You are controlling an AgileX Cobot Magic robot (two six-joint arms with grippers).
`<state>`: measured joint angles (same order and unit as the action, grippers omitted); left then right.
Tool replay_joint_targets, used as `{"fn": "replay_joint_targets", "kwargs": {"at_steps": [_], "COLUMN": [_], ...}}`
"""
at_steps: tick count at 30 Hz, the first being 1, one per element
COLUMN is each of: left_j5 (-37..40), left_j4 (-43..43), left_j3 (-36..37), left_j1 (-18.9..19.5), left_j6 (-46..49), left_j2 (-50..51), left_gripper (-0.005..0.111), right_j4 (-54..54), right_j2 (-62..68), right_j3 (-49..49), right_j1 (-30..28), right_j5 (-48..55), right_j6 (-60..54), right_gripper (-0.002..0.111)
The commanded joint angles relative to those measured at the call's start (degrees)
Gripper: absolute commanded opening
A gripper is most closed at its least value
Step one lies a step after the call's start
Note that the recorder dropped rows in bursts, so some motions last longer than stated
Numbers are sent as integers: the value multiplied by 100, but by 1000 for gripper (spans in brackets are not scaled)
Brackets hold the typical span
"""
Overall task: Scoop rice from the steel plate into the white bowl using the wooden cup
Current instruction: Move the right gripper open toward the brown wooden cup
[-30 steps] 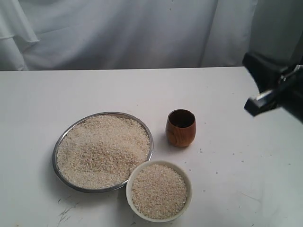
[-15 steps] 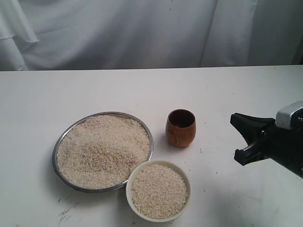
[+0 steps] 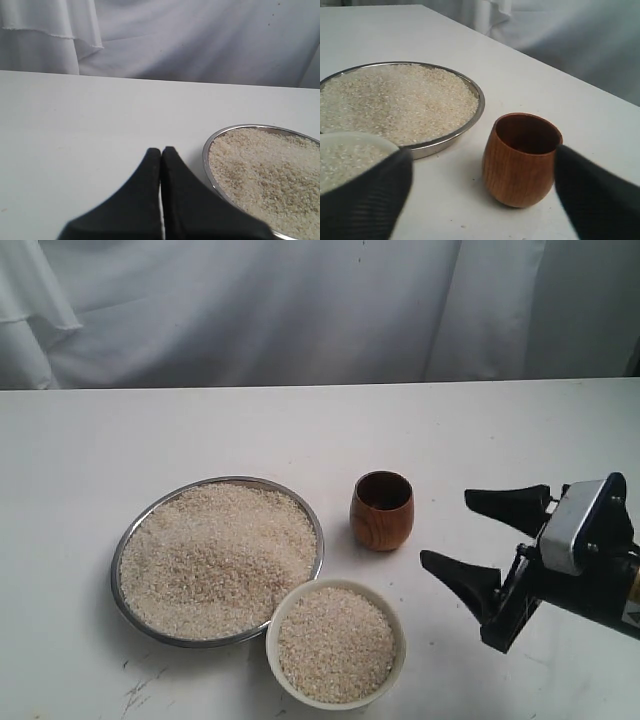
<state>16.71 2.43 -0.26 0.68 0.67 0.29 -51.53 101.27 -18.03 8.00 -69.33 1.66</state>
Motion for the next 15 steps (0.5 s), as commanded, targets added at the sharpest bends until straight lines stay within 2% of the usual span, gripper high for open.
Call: {"fn": "replay_joint_targets", "kwargs": {"at_steps": [1, 9, 15], "left_j5": [-36, -36, -36], "left_j4": [4, 4, 4], "left_j3": [26, 26, 26], "left_j1": [-9, -9, -9], "left_j6": [-18, -18, -18], "left_j2": [-29, -29, -29], "left_gripper": [0, 0, 0], "right_j4": [73, 98, -277], "right_j2": [277, 1230, 1963], "right_j3": [-319, -1121, -1783], "right_j1": [-5, -5, -5], "right_j5": [-40, -63, -63], "right_j6": [-198, 13, 349], "right_gripper": [105, 105, 105]}}
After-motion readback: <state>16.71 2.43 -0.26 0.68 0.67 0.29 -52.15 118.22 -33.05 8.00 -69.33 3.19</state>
